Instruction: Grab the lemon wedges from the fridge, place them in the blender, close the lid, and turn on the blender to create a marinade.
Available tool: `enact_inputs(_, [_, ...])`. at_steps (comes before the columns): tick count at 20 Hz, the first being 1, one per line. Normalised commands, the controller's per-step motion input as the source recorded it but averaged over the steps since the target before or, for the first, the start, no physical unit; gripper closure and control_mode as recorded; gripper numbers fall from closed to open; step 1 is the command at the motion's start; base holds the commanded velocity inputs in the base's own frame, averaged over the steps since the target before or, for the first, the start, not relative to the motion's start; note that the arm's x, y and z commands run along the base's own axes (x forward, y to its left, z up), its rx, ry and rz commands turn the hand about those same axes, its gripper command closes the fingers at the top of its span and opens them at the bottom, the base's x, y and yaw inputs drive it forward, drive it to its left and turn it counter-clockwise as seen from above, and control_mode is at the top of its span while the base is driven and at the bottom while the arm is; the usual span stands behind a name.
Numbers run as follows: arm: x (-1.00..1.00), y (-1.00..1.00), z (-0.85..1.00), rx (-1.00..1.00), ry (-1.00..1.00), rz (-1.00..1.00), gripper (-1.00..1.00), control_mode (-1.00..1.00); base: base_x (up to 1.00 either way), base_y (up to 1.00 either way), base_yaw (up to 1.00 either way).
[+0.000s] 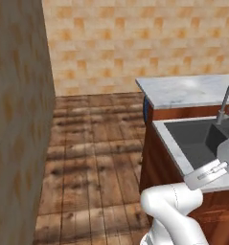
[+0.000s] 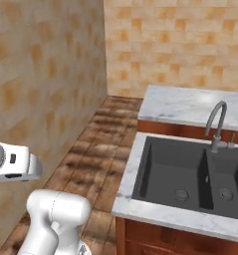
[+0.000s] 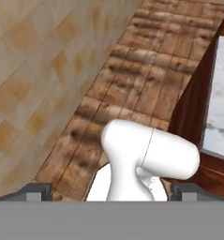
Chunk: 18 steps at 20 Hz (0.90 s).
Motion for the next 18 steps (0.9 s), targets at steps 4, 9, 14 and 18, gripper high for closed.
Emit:
enact_inputs(4, [0.00,0.00,0.00,0.00,0.00,0.00,-1.00,1.00,1.00,0.64,-0.33])
enact_inputs(9, [0.00,0.00,0.00,0.00,0.00,0.00,-1.00,1.00,1.00,0.87,-0.31])
enact_inputs(14, [0.00,0.00,0.00,0.00,0.00,0.00,-1.00,1.00,1.00,1.00,-0.27])
enact_inputs(18, [0.00,0.00,0.00,0.00,0.00,0.00,-1.00,1.00,1.00,1.00,-0.17])
